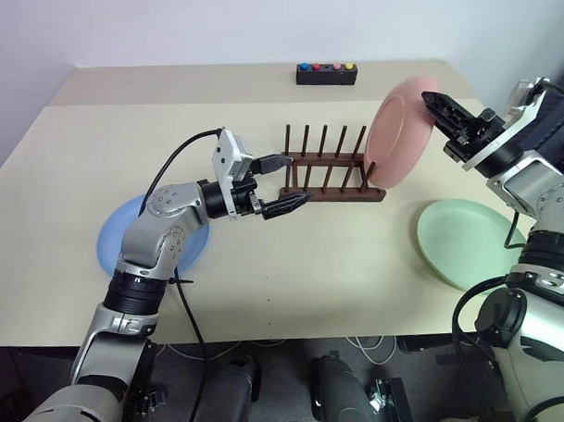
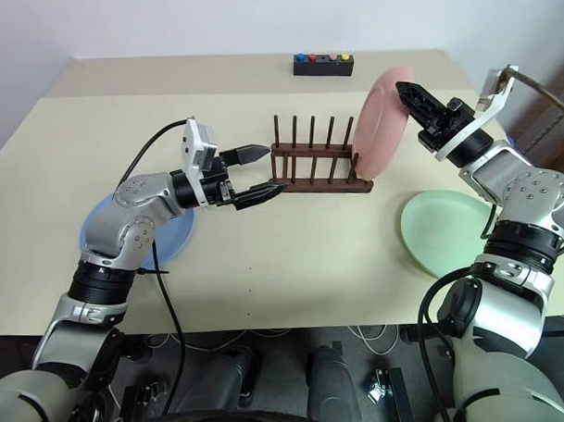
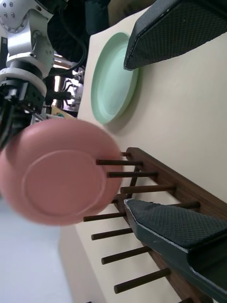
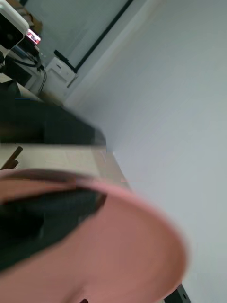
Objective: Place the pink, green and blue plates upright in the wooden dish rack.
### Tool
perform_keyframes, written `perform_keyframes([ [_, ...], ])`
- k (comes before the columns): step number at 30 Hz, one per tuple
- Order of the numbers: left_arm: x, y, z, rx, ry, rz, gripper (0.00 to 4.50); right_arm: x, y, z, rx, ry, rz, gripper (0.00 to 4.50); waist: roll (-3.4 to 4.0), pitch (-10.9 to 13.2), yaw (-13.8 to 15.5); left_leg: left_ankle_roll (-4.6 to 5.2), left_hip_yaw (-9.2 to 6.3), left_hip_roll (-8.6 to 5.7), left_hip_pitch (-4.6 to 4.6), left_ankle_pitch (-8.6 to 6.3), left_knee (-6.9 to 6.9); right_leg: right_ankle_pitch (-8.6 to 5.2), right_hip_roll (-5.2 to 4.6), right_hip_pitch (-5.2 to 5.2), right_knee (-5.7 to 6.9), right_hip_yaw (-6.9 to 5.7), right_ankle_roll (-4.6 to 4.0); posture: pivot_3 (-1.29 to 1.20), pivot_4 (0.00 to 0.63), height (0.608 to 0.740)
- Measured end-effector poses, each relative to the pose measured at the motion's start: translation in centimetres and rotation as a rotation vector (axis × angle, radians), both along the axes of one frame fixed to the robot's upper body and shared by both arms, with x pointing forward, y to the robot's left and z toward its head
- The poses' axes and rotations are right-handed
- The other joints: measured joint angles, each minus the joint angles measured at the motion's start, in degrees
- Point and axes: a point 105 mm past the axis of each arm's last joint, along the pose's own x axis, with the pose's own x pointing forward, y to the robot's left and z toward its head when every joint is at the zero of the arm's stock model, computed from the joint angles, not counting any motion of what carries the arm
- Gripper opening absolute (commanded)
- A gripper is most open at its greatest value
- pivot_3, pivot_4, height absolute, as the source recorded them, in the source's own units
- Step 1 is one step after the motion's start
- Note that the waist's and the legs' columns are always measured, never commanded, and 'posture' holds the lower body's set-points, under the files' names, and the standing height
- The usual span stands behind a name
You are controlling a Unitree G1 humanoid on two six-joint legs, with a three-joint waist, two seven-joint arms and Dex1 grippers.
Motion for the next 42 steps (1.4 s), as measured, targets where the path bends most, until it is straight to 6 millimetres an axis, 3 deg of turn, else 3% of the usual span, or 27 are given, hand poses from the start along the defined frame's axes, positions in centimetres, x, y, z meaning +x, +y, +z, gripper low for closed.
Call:
perform_keyframes([
  [4, 0.0, 0.0, 0.0, 0.001, 0.001, -0.001, 4.50, 0.1, 0.0, -0.2, -0.002, 0.008, -0.001, 4.49, 0.00, 0.00, -0.01, 0.00, 0.00, 0.00, 0.00, 0.00, 0.00, 0.00, 0.00, 0.00, 0.00, 0.00, 0.00, 0.00, 0.150, 0.740],
  [15, 0.0, 0.0, 0.0, 0.001, 0.002, -0.004, 4.50, 0.5, -1.3, 0.7, -0.032, -0.070, -0.103, 4.49, 0.00, 0.00, 0.01, 0.00, 0.00, 0.00, 0.00, 0.00, 0.00, 0.00, 0.00, 0.00, -0.01, 0.00, 0.00, 0.00, 0.150, 0.740],
  [21, -0.1, -0.1, -0.1, 0.001, 0.007, -0.013, 4.50, 0.3, -3.4, 2.3, -0.034, -0.177, -0.222, 4.49, 0.00, 0.00, 0.02, 0.00, 0.01, 0.00, 0.00, 0.00, 0.00, 0.00, 0.00, 0.00, -0.01, 0.00, 0.00, 0.00, 0.150, 0.740],
  [32, -3.4, 0.1, -1.4, 0.079, 0.111, -0.253, 4.50, -5.4, -9.0, 0.4, -0.412, -0.109, -0.239, 4.49, 0.04, 0.02, 0.03, 0.08, 0.08, 0.03, 0.00, -0.05, 0.00, -0.03, -0.01, 0.02, -0.06, 0.00, 0.02, 0.00, 0.150, 0.740],
  [34, -3.9, -0.1, -1.1, 0.087, 0.053, -0.286, 4.50, -6.7, -9.1, -1.3, -0.520, -0.049, -0.201, 4.49, 0.03, 0.02, 0.10, 0.08, 0.08, 0.09, 0.01, -0.05, 0.01, -0.03, 0.00, 0.07, -0.10, -0.02, 0.01, 0.00, 0.150, 0.740],
  [37, -4.3, -0.3, -1.6, 0.153, 0.008, -0.320, 4.50, -8.5, -9.2, -6.8, -0.797, 0.135, -0.133, 4.49, 0.04, 0.01, 0.13, 0.08, 0.16, 0.08, 0.05, -0.05, 0.04, -0.04, 0.00, 0.13, -0.13, 0.00, 0.02, 0.00, 0.150, 0.740],
  [39, -4.6, -0.4, -2.3, 0.211, -0.035, -0.341, 4.50, -9.7, -8.7, -9.9, -0.877, 0.232, -0.072, 4.49, 0.12, 0.01, 0.06, 0.08, 0.33, 0.08, 0.06, -0.05, 0.08, -0.03, -0.02, 0.11, -0.13, 0.14, 0.02, 0.00, 0.150, 0.740],
  [42, -4.5, -0.7, -2.9, 0.241, -0.084, -0.352, 4.50, -10.7, -7.5, -10.5, -0.957, 0.231, -0.017, 4.49, 0.27, 0.02, 0.10, 0.17, 0.66, 0.15, 0.08, -0.02, 0.10, -0.03, -0.06, 0.09, -0.11, 0.36, 0.03, 0.00, 0.150, 0.740],
])
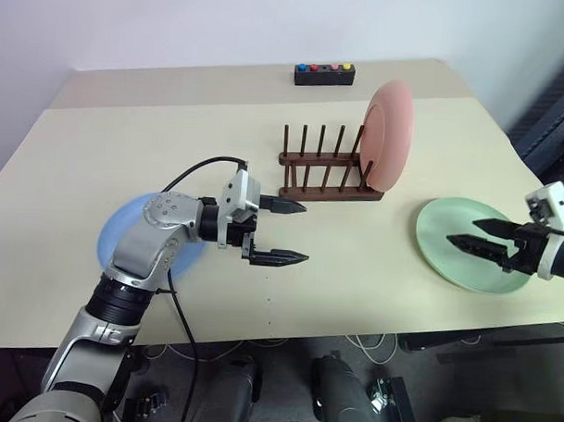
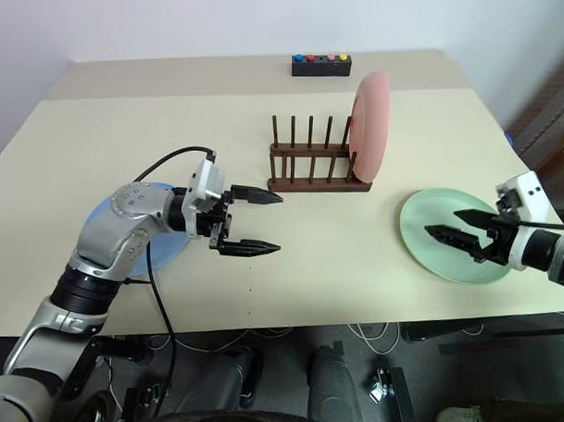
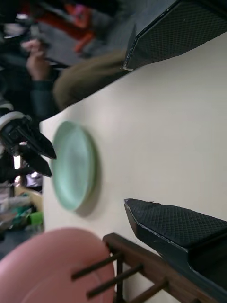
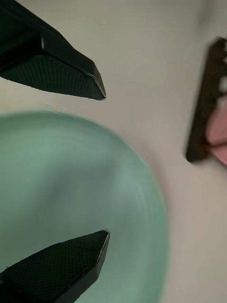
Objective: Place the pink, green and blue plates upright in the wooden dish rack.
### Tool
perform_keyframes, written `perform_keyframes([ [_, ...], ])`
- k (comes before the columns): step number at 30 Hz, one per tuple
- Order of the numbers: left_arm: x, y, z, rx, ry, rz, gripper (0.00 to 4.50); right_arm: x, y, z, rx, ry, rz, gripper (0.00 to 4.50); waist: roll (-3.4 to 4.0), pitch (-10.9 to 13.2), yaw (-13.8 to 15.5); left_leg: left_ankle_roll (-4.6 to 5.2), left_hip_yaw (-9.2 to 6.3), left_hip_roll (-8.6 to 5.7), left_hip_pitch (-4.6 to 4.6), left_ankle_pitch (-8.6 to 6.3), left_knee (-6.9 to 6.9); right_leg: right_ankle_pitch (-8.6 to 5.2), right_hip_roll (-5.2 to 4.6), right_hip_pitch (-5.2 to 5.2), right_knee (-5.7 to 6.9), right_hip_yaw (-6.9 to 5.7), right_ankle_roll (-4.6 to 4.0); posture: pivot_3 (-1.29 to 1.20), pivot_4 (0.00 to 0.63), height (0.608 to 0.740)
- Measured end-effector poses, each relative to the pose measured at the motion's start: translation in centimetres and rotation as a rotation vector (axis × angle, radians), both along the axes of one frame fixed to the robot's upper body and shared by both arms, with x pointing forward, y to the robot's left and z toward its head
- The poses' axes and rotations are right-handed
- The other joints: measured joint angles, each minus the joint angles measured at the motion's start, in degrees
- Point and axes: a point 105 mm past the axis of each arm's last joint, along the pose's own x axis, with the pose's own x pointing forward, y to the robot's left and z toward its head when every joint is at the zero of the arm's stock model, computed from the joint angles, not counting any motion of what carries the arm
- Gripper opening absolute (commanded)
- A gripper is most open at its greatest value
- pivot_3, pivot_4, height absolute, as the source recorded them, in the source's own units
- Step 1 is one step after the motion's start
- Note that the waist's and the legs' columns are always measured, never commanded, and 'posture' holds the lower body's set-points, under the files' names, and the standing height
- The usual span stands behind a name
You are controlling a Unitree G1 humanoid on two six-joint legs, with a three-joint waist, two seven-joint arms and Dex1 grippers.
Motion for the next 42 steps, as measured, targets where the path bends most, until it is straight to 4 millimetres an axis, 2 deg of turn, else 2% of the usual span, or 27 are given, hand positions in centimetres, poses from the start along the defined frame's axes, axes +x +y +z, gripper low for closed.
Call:
perform_keyframes([
  [4, 0.2, -0.2, 0.0, -0.008, -0.016, -0.004, 4.50, -1.1, 0.2, -0.8, -0.103, 0.037, 0.026, 4.49, -0.12, 0.06, 0.23, 0.01, 0.46, 0.49, -0.03, 0.01, 0.04, 0.00, 0.07, 0.20, -0.21, -0.20, 0.00, 0.00, 0.150, 0.740],
  [10, 0.6, -0.3, -0.2, -0.007, -0.021, 0.001, 4.50, -2.1, 0.4, -2.0, -0.109, 0.101, 0.037, 4.49, -0.12, 0.06, 0.25, 0.11, 0.49, 0.53, -0.09, -0.05, -0.05, 0.07, 0.08, 0.20, -0.44, -0.23, 0.10, 0.00, 0.150, 0.740],
  [13, 0.6, -0.3, -0.2, -0.004, -0.022, 0.003, 4.50, -3.0, 0.8, -3.0, -0.157, 0.155, 0.075, 4.49, -0.11, 0.05, 0.30, 0.13, 0.50, 0.56, -0.10, -0.06, -0.09, 0.08, 0.10, 0.21, -0.53, -0.26, 0.11, 0.00, 0.150, 0.740],
  [17, 0.7, -0.3, -0.2, -0.002, -0.038, 0.016, 4.50, -3.2, 1.6, -4.0, -0.226, 0.182, 0.126, 4.49, -0.12, 0.06, 0.23, 0.15, 0.52, 0.57, -0.10, -0.07, -0.06, 0.12, 0.09, 0.26, -0.60, -0.26, 0.15, 0.00, 0.150, 0.740],
  [20, 0.9, -0.3, -0.3, 0.002, -0.043, 0.030, 4.50, -3.1, 1.7, -4.7, -0.274, 0.191, 0.152, 3.60, -0.13, 0.06, 0.32, 0.15, 0.52, 0.56, -0.10, -0.07, -0.04, 0.12, 0.09, 0.29, -0.64, -0.27, 0.16, 0.00, 0.150, 0.740],
  [24, 1.0, -0.3, -0.4, 0.009, -0.048, 0.041, 4.50, -2.7, 1.6, -5.2, -0.338, 0.179, 0.166, 1.68, -0.13, 0.06, 0.32, 0.16, 0.52, 0.56, -0.10, -0.08, -0.05, 0.13, 0.09, 0.30, -0.67, -0.27, 0.16, 0.00, 0.150, 0.740],
  [26, 1.2, -0.3, -0.3, 0.008, -0.050, 0.054, 4.50, -2.4, 1.4, -5.0, -0.360, 0.165, 0.164, 0.54, -0.13, 0.06, 0.32, 0.16, 0.51, 0.57, -0.10, -0.08, -0.07, 0.14, 0.09, 0.29, -0.67, -0.27, 0.16, 0.00, 0.150, 0.740],
  [27, 1.2, -0.2, -0.4, 0.008, -0.051, 0.058, 4.50, -2.3, 1.3, -4.9, -0.368, 0.157, 0.168, 0.06, -0.12, 0.06, 0.30, 0.16, 0.51, 0.57, -0.10, -0.08, -0.07, 0.13, 0.09, 0.29, -0.67, -0.27, 0.16, 0.00, 0.150, 0.740],
  [30, 1.3, -0.3, -0.3, 0.005, -0.051, 0.063, 4.50, -1.9, 0.9, -3.8, -0.417, 0.121, 0.170, 0.02, -0.19, 0.07, 0.08, 0.16, 0.52, 0.60, -0.07, -0.08, -0.01, 0.16, 0.10, 0.35, -0.68, -0.27, 0.12, 0.00, 0.150, 0.740],
  [34, 1.3, -0.5, -0.1, -0.015, -0.047, 0.070, 4.50, -1.9, 0.7, -3.7, -0.428, 0.125, 0.171, 0.02, -0.20, 0.07, 0.30, 0.16, 0.51, 0.61, -0.07, -0.08, 0.01, 0.17, 0.10, 0.38, -0.68, -0.27, 0.10, 0.00, 0.150, 0.740],
  [37, 1.6, -0.7, 0.6, -0.046, -0.053, 0.078, 4.50, -1.4, 0.6, -2.5, -0.432, 0.092, 0.159, 0.02, -0.20, 0.08, 0.25, 0.16, 0.53, 0.61, -0.08, -0.08, 0.02, 0.20, 0.10, 0.37, -0.69, -0.27, 0.14, 0.00, 0.150, 0.740],
  [39, 2.0, -0.7, 1.7, -0.071, -0.068, 0.089, 4.50, 0.3, 0.1, -0.2, -0.432, 0.001, 0.111, 0.02, -0.18, 0.09, -0.06, 0.16, 0.59, 0.61, -0.07, -0.08, 0.04, 0.24, 0.09, 0.36, -0.69, -0.24, 0.11, 0.00, 0.150, 0.740],
  [42, 2.1, -0.8, 2.3, -0.083, -0.079, 0.089, 4.50, 3.5, -1.9, 5.3, -0.389, -0.212, -0.066, 0.02, -0.09, 0.12, -0.09, 0.17, 0.68, 0.63, -0.05, -0.07, 0.02, 0.28, 0.11, 0.35, -0.70, -0.24, 0.09, 0.00, 0.150, 0.740],
])
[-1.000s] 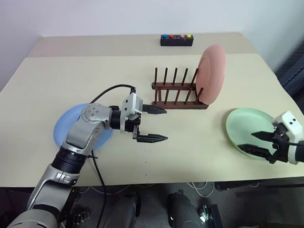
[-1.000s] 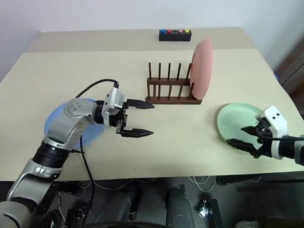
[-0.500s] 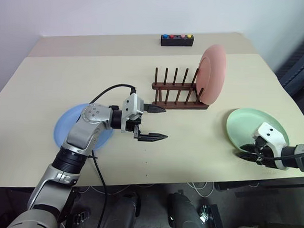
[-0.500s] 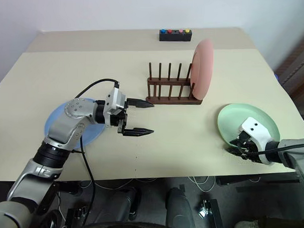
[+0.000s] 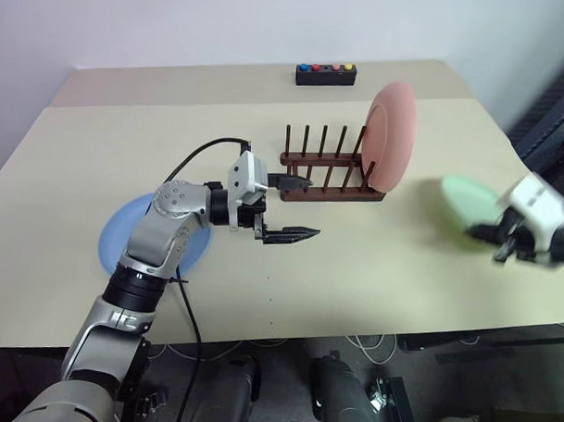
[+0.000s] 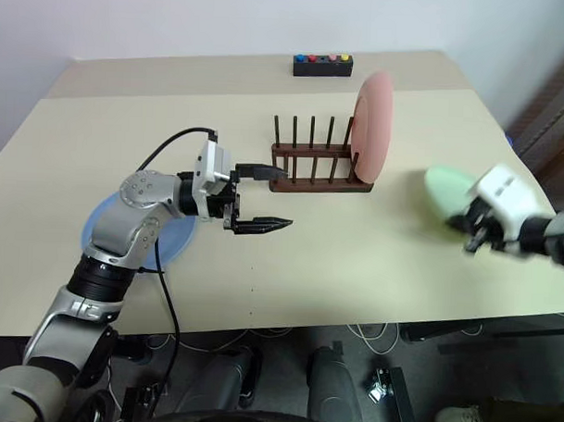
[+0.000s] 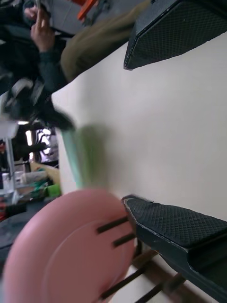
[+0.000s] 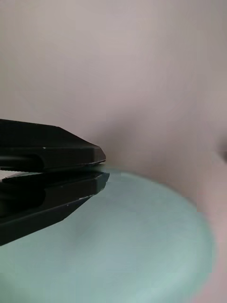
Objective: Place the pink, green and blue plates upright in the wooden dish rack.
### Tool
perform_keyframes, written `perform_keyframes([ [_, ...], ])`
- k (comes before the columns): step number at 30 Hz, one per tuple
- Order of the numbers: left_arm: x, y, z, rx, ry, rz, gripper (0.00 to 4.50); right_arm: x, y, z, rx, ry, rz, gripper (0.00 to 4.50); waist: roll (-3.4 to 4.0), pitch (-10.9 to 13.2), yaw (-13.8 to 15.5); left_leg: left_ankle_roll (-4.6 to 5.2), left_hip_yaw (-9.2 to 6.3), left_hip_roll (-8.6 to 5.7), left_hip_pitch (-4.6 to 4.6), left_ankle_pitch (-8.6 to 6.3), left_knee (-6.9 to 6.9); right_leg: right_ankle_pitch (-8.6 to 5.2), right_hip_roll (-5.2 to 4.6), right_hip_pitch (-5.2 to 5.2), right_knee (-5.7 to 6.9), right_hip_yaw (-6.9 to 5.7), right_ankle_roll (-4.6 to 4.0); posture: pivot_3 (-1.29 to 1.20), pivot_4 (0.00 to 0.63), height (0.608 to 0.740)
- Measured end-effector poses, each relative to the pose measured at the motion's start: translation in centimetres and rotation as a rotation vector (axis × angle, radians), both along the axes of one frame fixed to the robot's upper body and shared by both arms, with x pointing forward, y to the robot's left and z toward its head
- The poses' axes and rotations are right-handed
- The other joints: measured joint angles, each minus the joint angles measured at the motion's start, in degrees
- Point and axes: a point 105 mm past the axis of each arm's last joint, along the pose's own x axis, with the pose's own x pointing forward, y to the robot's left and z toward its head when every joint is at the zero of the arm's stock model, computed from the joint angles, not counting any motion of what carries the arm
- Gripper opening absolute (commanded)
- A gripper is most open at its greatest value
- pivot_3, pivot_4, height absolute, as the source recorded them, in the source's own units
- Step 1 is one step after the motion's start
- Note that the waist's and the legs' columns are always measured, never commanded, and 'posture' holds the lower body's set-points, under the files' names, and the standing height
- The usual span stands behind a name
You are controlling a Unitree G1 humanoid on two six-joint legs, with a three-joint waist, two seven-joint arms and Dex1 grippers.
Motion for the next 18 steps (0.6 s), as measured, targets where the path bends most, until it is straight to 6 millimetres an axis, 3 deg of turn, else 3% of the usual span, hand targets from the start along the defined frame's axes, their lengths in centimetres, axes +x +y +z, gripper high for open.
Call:
perform_keyframes([
  [4, 0.2, -0.2, 0.3, -0.034, 0.026, 0.005, 4.50, 2.6, -1.7, 7.3, 0.095, -0.337, -0.129, 0.02, -0.02, 0.02, 0.18, -0.01, -0.04, 0.06, -0.06, 0.00, -0.18, 0.00, 0.02, -0.10, -0.06, -0.05, 0.02, 0.00, 0.150, 0.740],
  [9, 0.5, 0.1, 0.9, -0.061, 0.026, 0.028, 4.50, 4.2, 1.9, 12.4, 0.485, -0.566, -0.005, 0.02, 0.03, 0.04, 0.03, -0.01, 0.00, 0.05, -0.11, 0.00, -0.24, 0.02, 0.05, -0.21, -0.06, -0.01, 0.05, 0.00, 0.150, 0.740],
  [14, 1.9, 1.0, 0.3, -0.039, -0.024, 0.134, 4.50, 2.4, 5.8, 18.9, 0.950, -0.725, 0.265, 0.02, 0.04, 0.05, 0.30, 0.00, -0.07, 0.03, -0.13, 0.00, -0.23, 0.03, 0.03, -0.20, -0.06, -0.04, 0.05, 0.00, 0.150, 0.740],
  [18, 2.1, 1.3, -0.1, -0.041, -0.016, 0.169, 4.50, 0.7, 8.8, 21.6, 1.159, -0.744, 0.489, 0.02, 0.04, 0.05, 0.22, 0.04, -0.07, 0.02, -0.13, -0.03, -0.21, 0.03, 0.01, -0.19, -0.06, -0.03, 0.05, 0.00, 0.150, 0.740],
])
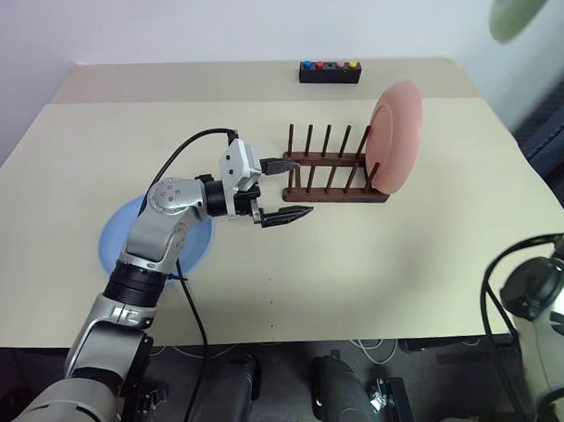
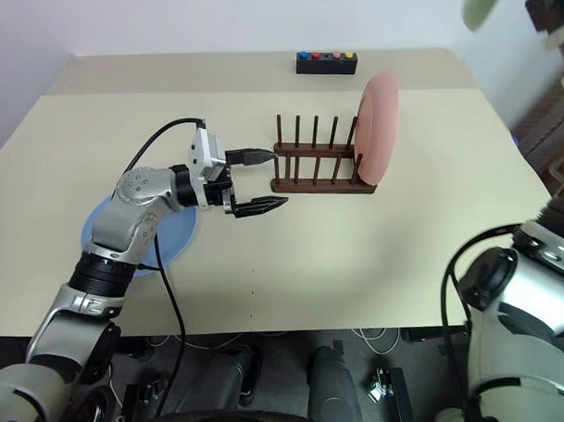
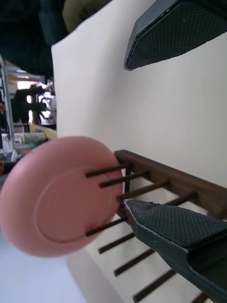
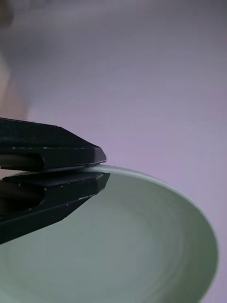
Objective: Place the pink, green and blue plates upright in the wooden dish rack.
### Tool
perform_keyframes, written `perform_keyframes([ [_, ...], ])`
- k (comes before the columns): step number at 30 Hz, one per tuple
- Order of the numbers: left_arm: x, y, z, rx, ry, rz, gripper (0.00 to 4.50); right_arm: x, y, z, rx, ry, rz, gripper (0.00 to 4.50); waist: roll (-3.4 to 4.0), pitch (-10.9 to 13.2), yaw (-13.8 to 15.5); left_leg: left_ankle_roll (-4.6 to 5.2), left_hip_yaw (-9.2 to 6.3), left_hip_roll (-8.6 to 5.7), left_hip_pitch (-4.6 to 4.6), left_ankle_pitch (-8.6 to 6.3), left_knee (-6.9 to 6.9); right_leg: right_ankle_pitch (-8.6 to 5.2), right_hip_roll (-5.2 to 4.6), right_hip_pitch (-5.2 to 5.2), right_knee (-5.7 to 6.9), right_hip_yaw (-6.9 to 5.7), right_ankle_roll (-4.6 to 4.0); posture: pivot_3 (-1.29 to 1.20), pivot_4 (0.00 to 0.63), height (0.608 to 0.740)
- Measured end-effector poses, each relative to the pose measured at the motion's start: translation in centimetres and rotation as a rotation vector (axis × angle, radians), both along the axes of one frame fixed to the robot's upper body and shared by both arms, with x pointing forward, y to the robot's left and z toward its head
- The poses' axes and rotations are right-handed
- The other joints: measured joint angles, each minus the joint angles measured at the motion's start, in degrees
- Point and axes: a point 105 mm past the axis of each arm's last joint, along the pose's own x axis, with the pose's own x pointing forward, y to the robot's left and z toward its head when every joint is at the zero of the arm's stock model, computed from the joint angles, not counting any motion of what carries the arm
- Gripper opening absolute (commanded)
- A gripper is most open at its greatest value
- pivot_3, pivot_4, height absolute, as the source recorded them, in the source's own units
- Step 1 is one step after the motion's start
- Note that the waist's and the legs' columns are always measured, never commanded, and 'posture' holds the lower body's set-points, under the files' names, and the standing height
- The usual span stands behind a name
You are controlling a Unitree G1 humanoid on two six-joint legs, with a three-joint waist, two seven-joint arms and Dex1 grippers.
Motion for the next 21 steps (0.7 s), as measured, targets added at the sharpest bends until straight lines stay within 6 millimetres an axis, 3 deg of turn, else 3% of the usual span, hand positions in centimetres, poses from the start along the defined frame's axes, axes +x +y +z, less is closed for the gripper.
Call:
perform_keyframes([
  [4, -0.1, 0.5, -0.7, 0.002, 0.020, 0.026, 4.50, -0.1, 1.0, -0.2, 0.098, 0.021, 0.160, 0.02, 0.02, 0.00, 0.04, 0.00, 0.00, -0.01, 0.00, 0.00, 0.00, 0.02, -0.02, -0.02, 0.04, 0.01, -0.01, 0.00, 0.150, 0.740],
  [10, -0.4, 0.4, 0.5, -0.036, 0.011, 0.044, 4.50, 0.1, 4.9, -4.1, 0.051, 0.160, 0.439, 0.02, 0.04, -0.01, -0.27, 0.01, 0.02, 0.01, 0.00, 0.00, 0.01, 0.03, -0.03, -0.06, 0.09, 0.05, -0.02, 0.00, 0.150, 0.740],
  [14, -0.5, 1.1, -0.1, -0.026, 0.031, 0.066, 4.50, 0.4, 5.7, -5.5, 0.041, 0.210, 0.483, 0.02, 0.08, -0.03, -0.24, 0.01, 0.03, 0.02, 0.02, 0.00, 0.01, 0.03, -0.01, -0.07, 0.12, 0.05, -0.02, 0.00, 0.150, 0.740],
  [18, -0.5, 1.4, -0.3, -0.022, 0.038, 0.078, 4.50, 1.6, 6.4, -8.3, 0.036, 0.300, 0.479, 0.02, 0.08, -0.02, -0.21, 0.01, 0.05, 0.00, 0.02, 0.00, 0.07, 0.04, 0.04, -0.07, 0.14, 0.06, -0.01, 0.00, 0.150, 0.740],
  [21, -0.4, 1.5, -0.3, -0.021, 0.037, 0.085, 4.50, 1.8, 6.5, -8.7, 0.033, 0.307, 0.470, 0.02, 0.08, -0.02, -0.16, 0.01, 0.04, 0.00, 0.01, 0.00, 0.06, 0.05, 0.05, -0.07, 0.14, 0.05, 0.00, 0.00, 0.150, 0.740],
])
